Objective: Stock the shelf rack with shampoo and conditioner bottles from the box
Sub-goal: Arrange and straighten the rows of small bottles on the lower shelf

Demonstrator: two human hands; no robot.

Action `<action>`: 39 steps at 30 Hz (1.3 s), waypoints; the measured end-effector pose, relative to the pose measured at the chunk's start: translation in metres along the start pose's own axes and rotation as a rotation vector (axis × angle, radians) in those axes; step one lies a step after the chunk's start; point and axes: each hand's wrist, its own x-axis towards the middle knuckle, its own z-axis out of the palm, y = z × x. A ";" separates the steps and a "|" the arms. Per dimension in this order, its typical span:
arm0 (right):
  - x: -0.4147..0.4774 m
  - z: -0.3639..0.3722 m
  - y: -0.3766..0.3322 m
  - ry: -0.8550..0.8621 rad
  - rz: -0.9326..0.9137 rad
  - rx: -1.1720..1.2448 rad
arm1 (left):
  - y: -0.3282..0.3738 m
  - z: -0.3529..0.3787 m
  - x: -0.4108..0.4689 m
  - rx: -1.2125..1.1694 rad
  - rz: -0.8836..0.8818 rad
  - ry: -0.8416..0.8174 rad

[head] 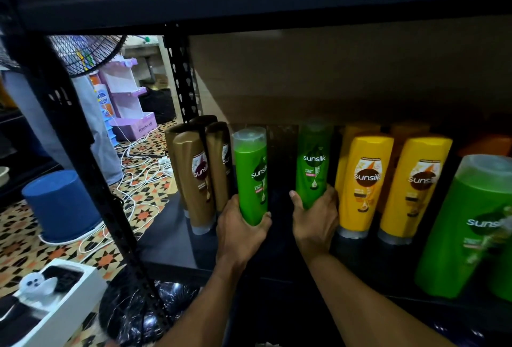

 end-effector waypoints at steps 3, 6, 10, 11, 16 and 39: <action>0.000 0.000 0.000 -0.003 -0.002 -0.006 | -0.001 0.001 0.001 0.013 0.011 0.009; 0.000 0.001 0.001 -0.006 -0.002 -0.015 | 0.000 0.001 0.001 0.015 0.005 0.017; 0.001 0.004 0.004 -0.003 -0.002 -0.015 | -0.001 0.001 0.001 0.005 -0.006 0.001; 0.001 0.004 0.004 -0.002 -0.002 -0.017 | -0.001 0.001 0.001 0.000 -0.006 -0.001; 0.000 0.002 0.004 -0.005 -0.007 -0.035 | -0.002 0.002 0.001 0.004 -0.004 0.003; -0.038 -0.058 0.017 -0.438 -0.468 -0.580 | 0.000 0.000 0.007 -0.081 0.021 -0.057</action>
